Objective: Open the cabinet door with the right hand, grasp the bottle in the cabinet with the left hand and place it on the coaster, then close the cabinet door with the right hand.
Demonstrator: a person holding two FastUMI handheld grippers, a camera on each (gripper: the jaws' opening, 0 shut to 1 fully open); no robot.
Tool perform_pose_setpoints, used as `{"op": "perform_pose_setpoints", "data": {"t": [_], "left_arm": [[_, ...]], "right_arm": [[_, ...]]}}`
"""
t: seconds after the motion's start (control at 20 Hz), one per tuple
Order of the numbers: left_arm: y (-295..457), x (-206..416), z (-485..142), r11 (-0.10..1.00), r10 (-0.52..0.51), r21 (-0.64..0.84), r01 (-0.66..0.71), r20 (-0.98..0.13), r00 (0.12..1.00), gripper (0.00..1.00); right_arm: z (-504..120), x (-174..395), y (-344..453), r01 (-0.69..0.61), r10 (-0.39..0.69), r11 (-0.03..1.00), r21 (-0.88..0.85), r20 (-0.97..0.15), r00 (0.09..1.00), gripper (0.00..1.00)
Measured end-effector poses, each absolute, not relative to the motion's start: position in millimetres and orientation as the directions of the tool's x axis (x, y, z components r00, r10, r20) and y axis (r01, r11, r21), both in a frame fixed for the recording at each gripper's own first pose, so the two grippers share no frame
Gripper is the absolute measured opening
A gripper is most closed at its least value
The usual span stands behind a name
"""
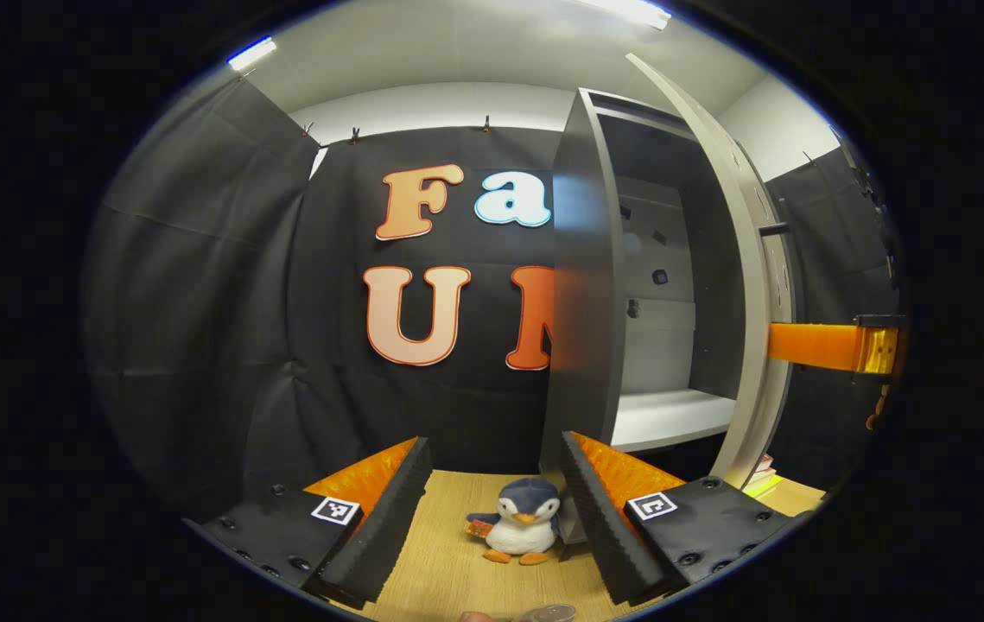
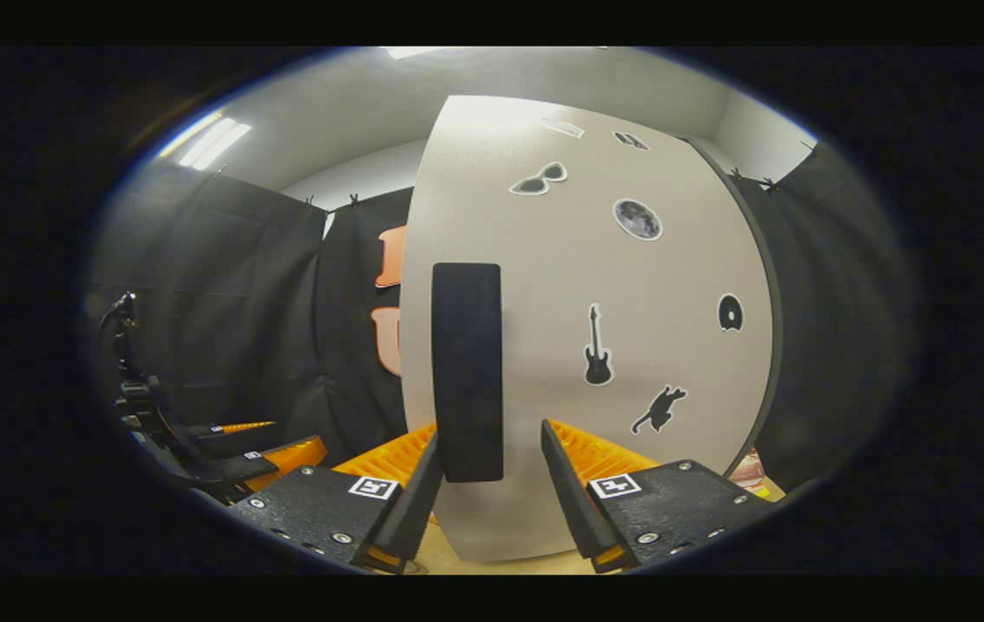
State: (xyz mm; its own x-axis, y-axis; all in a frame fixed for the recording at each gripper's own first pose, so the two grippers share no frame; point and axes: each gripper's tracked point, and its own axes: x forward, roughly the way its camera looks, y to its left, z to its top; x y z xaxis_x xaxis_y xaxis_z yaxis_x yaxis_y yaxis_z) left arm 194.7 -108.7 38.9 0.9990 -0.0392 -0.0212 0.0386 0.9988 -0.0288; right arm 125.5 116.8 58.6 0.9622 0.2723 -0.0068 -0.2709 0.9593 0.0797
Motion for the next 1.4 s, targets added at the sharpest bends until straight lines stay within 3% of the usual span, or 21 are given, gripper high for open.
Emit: {"op": "perform_pose_setpoints", "data": {"t": [0.35, 0.7, 1.05, 1.4], "left_arm": [[-96, 223, 47, 0.998, -0.062, -0.026, 0.062, -0.004, 0.998, 0.96], [-103, 239, 39, 0.993, -0.113, -0.041, 0.112, -0.018, 0.993, 0.97], [-104, 242, 32, 0.992, -0.126, -0.014, 0.126, -0.027, 0.992, 0.98], [-100, 243, 30, 0.994, -0.111, -0.008, 0.111, -0.039, 0.993, 0.98]], "right_arm": [[55, 139, 124, -0.242, 0.247, 0.964, 0.113, -0.024, 0.969, 0.69], [45, 160, 122, -0.168, 0.169, 0.986, 0.007, -0.025, 0.985, 0.72], [43, 174, 120, -0.158, 0.160, 0.983, 0.096, -0.017, 0.987, 0.76], [36, 176, 126, -0.158, 0.160, 0.985, 0.069, -0.033, 0.987, 0.88]]}}
